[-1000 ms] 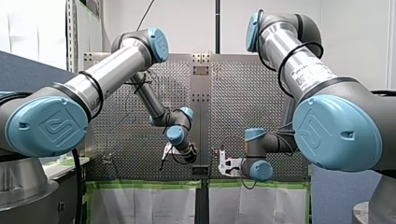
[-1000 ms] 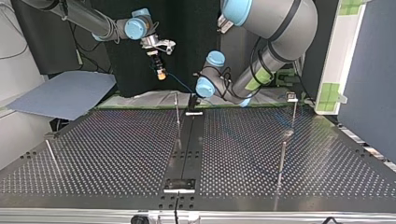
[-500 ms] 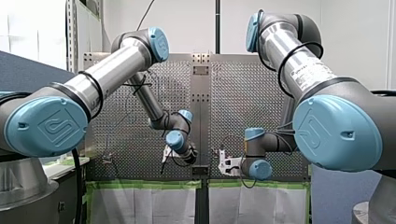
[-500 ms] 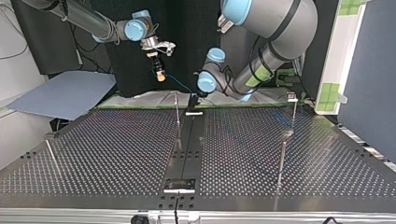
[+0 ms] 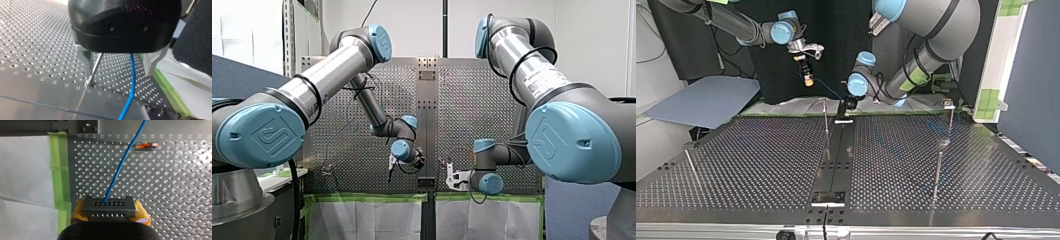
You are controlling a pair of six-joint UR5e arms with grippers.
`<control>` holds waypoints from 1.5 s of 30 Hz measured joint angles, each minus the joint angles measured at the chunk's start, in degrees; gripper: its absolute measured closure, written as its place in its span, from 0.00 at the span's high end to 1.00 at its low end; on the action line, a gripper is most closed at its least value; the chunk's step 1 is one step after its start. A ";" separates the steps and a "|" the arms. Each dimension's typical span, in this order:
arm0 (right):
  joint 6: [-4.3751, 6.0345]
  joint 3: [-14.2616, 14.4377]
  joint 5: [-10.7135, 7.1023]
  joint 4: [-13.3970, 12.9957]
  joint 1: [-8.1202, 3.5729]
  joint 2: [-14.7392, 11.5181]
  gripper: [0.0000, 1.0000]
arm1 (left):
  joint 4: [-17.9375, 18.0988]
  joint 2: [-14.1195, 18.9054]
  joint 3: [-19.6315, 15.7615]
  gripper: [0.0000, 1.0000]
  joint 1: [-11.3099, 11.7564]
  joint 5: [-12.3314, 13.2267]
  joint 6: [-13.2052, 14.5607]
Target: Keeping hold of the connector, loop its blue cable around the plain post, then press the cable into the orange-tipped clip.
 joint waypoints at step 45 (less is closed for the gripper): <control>-1.53 -1.30 0.14 3.02 0.33 1.16 0.00 | 5.86 -0.07 -3.48 0.00 -1.08 -1.88 5.47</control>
